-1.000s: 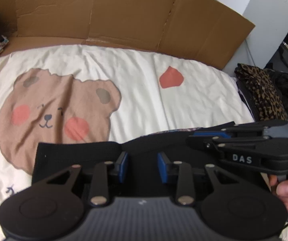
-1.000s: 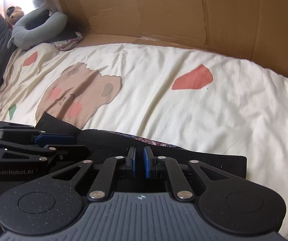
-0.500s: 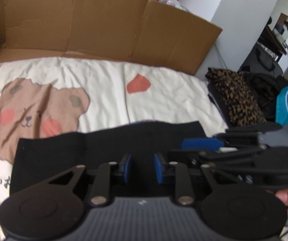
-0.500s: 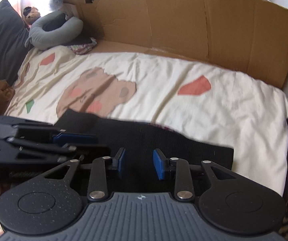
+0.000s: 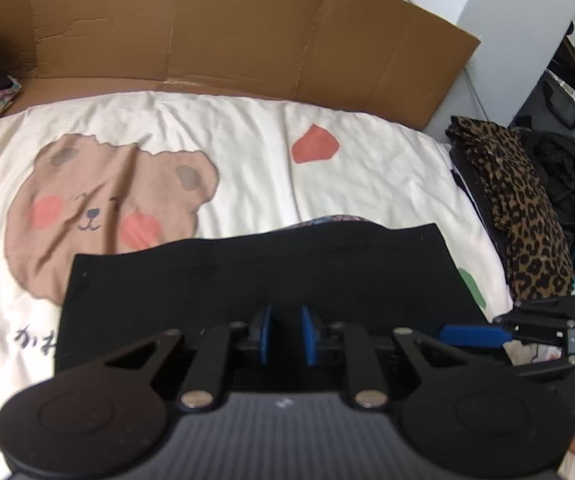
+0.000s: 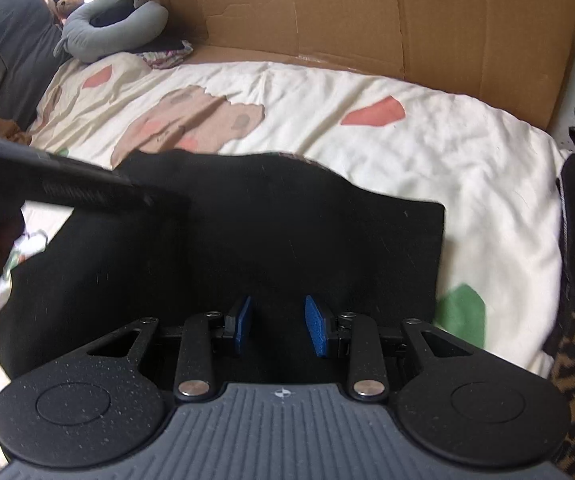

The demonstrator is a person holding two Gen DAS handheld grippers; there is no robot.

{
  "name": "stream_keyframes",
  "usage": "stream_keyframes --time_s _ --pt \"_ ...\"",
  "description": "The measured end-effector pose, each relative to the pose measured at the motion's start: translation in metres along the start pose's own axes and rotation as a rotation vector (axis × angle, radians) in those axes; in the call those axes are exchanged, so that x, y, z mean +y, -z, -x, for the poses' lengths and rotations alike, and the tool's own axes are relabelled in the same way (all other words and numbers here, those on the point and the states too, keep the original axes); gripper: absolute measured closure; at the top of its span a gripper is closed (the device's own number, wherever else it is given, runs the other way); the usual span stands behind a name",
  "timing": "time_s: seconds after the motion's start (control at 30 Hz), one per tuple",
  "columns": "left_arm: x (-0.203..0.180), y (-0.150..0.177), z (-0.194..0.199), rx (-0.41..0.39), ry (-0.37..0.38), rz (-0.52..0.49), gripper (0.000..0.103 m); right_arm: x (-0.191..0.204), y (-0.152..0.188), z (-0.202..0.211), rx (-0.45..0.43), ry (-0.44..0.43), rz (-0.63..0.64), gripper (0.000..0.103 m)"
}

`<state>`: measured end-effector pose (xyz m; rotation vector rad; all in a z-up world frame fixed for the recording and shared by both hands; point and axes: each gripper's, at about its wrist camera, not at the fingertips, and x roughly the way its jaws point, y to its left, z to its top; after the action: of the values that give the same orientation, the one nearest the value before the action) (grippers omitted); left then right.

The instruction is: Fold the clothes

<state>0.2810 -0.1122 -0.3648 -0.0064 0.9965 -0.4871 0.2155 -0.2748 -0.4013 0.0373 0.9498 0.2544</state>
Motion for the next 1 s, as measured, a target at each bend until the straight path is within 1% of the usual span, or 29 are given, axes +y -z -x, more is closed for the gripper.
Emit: stream_keyframes --time_s 0.1,0.2,0.33,0.4,0.57,0.67,0.77,0.87,0.9,1.0 --pt "0.000 0.007 0.012 0.005 0.008 -0.018 0.085 -0.007 0.013 0.010 0.002 0.011 0.000 0.067" --pt "0.001 0.016 0.024 0.011 0.020 -0.017 0.085 -0.015 0.023 0.021 0.004 0.023 -0.034 0.067" --pt "0.002 0.030 0.041 0.002 0.051 0.007 0.084 -0.024 0.034 0.041 -0.026 0.041 -0.096 0.067" --pt "0.001 0.038 0.047 0.001 0.051 0.013 0.084 -0.023 0.038 0.049 -0.054 0.041 -0.100 0.067" --pt "-0.004 0.061 0.051 -0.016 0.070 0.064 0.084 -0.012 0.037 0.048 -0.092 0.017 -0.061 0.067" --pt "-0.005 0.077 0.047 -0.016 0.067 0.094 0.083 -0.005 0.036 0.038 -0.072 0.007 -0.050 0.067" --pt "-0.003 0.092 0.041 -0.005 0.049 0.108 0.083 -0.001 0.046 0.031 -0.060 0.005 -0.038 0.067" --pt "0.002 0.104 0.045 -0.022 0.034 0.098 0.082 0.000 0.057 0.029 -0.054 0.005 -0.024 0.068" --pt "0.003 0.108 0.048 -0.027 0.037 0.085 0.079 -0.001 0.061 0.031 -0.052 0.001 -0.013 0.068" --pt "0.007 0.117 0.057 -0.020 0.033 0.052 0.078 -0.001 0.071 0.038 -0.034 0.001 0.046 0.068"
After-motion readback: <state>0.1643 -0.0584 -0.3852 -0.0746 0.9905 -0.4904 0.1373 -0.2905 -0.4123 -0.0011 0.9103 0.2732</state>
